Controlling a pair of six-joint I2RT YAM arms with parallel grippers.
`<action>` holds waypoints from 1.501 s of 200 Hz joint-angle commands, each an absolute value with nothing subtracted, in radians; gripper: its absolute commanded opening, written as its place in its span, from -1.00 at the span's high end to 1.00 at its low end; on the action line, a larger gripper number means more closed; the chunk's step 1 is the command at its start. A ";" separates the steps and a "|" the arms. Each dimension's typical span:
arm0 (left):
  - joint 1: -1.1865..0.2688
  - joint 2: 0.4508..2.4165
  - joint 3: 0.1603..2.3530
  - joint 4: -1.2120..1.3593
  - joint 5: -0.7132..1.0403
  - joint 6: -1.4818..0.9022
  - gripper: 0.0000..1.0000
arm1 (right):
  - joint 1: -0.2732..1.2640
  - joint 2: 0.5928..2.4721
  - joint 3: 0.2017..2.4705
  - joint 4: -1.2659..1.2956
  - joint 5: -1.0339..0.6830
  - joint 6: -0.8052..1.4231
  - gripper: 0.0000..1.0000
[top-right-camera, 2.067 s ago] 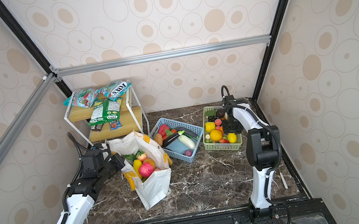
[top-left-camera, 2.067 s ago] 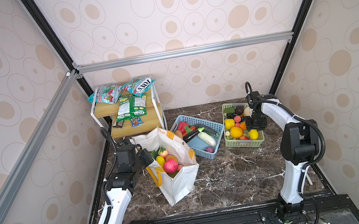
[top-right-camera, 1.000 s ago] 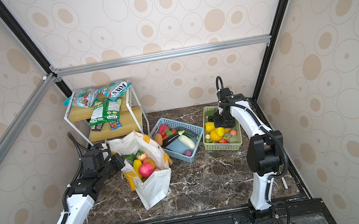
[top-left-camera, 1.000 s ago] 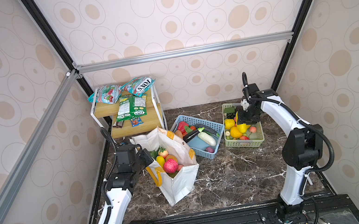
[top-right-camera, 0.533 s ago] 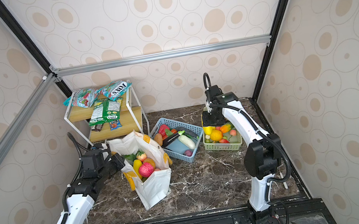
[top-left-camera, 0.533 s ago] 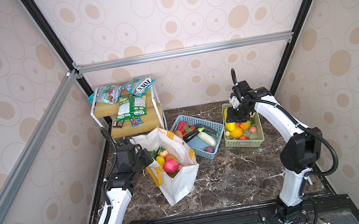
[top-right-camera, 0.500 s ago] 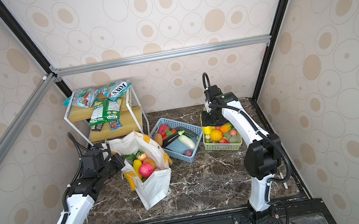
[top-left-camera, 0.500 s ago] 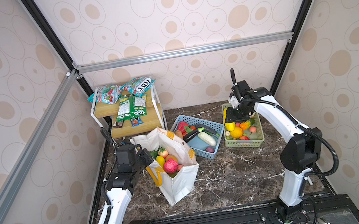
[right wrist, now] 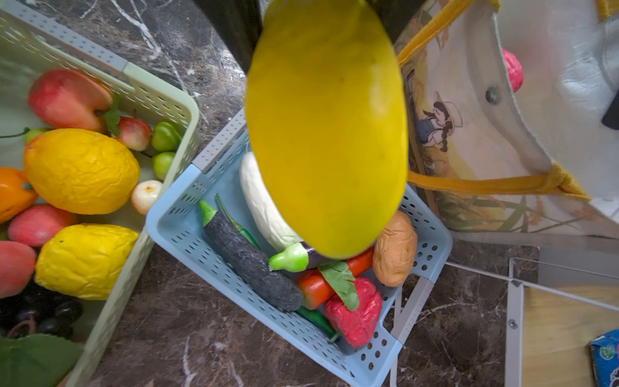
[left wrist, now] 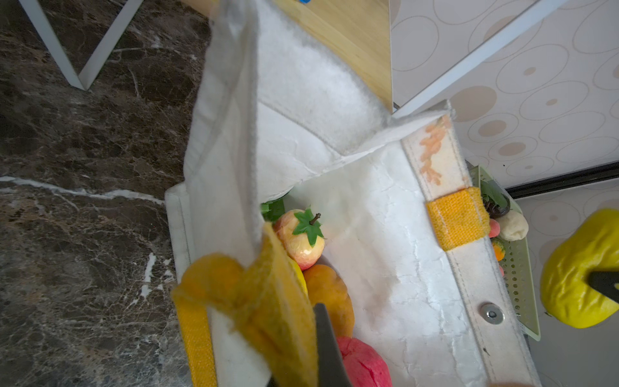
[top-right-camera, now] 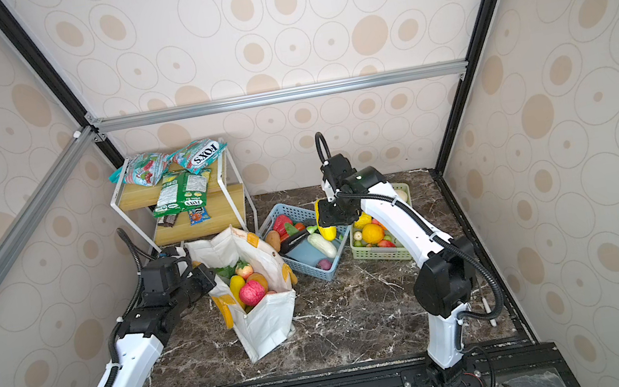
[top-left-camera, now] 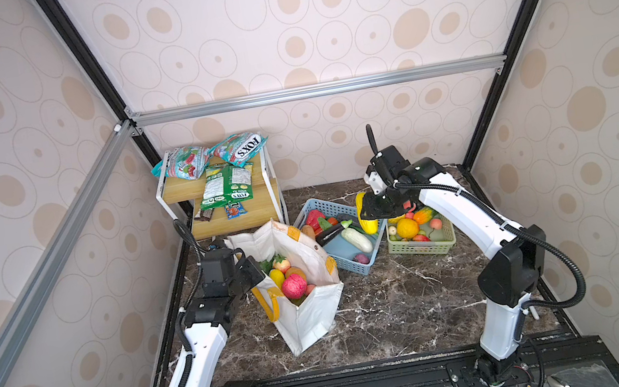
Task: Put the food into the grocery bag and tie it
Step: 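Carry the yellow melon over the tote bag opening with the right gripper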
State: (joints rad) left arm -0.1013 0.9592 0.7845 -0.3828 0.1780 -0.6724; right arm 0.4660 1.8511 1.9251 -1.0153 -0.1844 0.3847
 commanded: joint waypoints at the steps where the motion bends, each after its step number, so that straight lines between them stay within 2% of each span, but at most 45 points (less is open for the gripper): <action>1: -0.092 0.948 0.820 -0.366 0.175 -0.661 1.00 | 0.490 1.835 1.976 -1.006 -0.193 0.410 0.09; 125: -0.092 0.951 0.821 -0.368 0.176 -0.663 1.00 | 0.624 1.853 2.099 -1.000 -0.227 0.442 0.10; 300: -0.092 0.958 0.832 -0.362 0.181 -0.659 1.00 | 0.817 1.978 2.251 -1.003 -0.315 0.465 0.10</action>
